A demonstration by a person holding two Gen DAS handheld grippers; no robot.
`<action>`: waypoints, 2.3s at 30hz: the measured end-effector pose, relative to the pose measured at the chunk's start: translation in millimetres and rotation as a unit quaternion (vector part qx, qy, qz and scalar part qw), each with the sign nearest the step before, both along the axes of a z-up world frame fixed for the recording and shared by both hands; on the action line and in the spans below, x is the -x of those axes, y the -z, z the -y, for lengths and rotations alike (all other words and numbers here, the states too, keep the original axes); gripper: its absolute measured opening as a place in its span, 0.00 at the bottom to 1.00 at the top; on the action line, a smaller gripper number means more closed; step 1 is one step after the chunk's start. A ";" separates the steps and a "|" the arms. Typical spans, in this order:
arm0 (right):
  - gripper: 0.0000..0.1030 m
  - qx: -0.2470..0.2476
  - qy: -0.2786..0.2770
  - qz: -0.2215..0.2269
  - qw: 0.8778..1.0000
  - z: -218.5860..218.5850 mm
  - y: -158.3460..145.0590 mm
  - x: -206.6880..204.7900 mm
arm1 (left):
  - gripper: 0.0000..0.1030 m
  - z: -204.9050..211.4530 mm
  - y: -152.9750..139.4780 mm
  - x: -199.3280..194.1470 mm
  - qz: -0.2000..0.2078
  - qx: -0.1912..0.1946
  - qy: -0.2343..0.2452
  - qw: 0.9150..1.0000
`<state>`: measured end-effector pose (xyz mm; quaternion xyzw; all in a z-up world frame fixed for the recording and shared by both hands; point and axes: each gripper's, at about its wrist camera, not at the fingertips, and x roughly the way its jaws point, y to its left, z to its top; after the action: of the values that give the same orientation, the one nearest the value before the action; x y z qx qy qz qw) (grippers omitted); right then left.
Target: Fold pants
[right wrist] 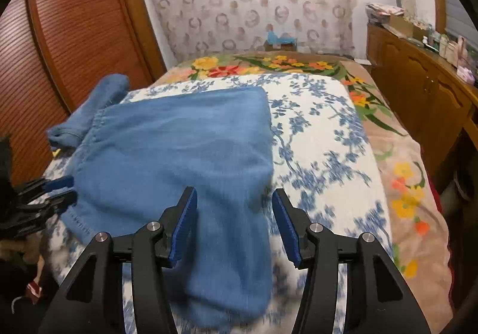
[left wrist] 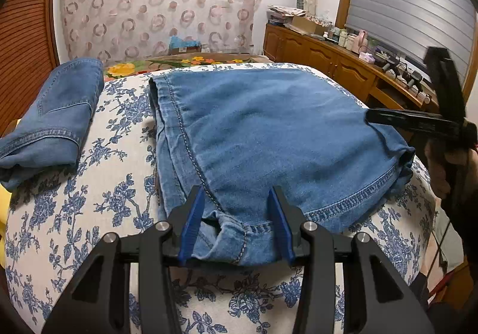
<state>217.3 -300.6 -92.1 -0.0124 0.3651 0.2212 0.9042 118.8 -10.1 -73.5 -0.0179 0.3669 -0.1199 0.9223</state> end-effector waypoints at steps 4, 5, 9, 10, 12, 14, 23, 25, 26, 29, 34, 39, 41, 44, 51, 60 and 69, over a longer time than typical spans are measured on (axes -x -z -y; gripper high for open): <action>0.52 0.011 -0.001 -0.014 1.000 -6.0 9.1 -18.2 | 0.42 -0.2 0.2 1.2 0.001 -0.001 0.001 1.000; 0.52 0.015 0.002 -0.021 1.000 -6.4 12.3 -21.4 | 0.42 -0.1 0.5 0.5 0.002 -0.002 0.002 1.000; 0.55 0.012 0.009 -0.045 0.999 -5.6 23.2 -26.8 | 0.42 -1.8 1.8 0.7 0.003 -0.003 0.004 1.000; 0.55 0.010 0.011 -0.048 0.999 -5.3 25.4 -26.8 | 0.42 -2.6 2.0 0.9 0.003 -0.001 0.004 1.000; 0.55 0.006 0.012 -0.056 0.998 -4.8 29.8 -26.7 | 0.42 -2.1 1.7 0.8 0.003 -0.002 0.004 1.000; 0.55 0.005 0.011 -0.051 0.999 -4.7 30.6 -24.3 | 0.42 -2.9 1.8 1.0 0.003 -0.002 0.004 1.000; 0.56 0.010 0.010 -0.037 0.999 -7.5 33.8 -17.3 | 0.42 -0.7 -8.1 7.8 0.008 -0.009 -0.005 1.000; 0.56 0.014 0.010 -0.034 0.999 -9.1 33.8 -16.4 | 0.42 2.2 -19.0 12.3 0.022 -0.004 0.000 1.000; 0.56 0.015 0.010 -0.034 0.999 -9.4 33.8 -16.2 | 0.42 4.3 -23.2 13.3 0.027 -0.003 0.002 1.000; 0.56 0.011 0.010 -0.034 0.999 -9.7 33.6 -16.3 | 0.42 15.7 -35.4 14.4 0.041 0.000 0.018 0.999; 0.56 0.011 0.010 -0.034 0.999 -9.3 33.8 -16.4 | 0.42 39.9 -36.1 -0.8 0.037 -0.008 0.045 0.998; 0.48 0.001 0.003 -0.037 0.999 -9.5 33.3 -17.6 | 0.42 57.3 -14.2 -16.6 0.002 -0.012 0.057 0.998; 0.39 -0.006 -0.005 -0.039 0.999 -10.6 32.4 -17.7 | 0.42 58.8 -7.4 -17.5 0.007 -0.022 0.058 0.998; 0.18 -0.025 -0.015 -0.046 0.999 -11.9 28.4 -17.3 | 0.42 59.0 -5.1 -16.2 0.009 -0.025 0.061 0.998; 0.08 -0.069 -0.068 0.030 0.995 -36.6 -43.6 12.8 | 0.42 47.7 -9.9 -8.2 0.002 -0.005 0.059 0.998; 0.06 -0.053 -0.160 0.065 0.984 -120.2 -86.3 40.8 | 0.42 -23.8 -37.7 32.1 0.038 0.015 -0.004 0.999; 0.05 -0.038 -0.222 0.035 0.974 -209.8 -61.3 46.6 | 0.42 -99.1 -39.0 57.4 0.053 0.031 -0.080 0.995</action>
<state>170.6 -90.8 -30.8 -0.0667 0.3129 0.4290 0.8447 61.4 89.0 -34.5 -0.0697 0.3107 -0.0574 0.9462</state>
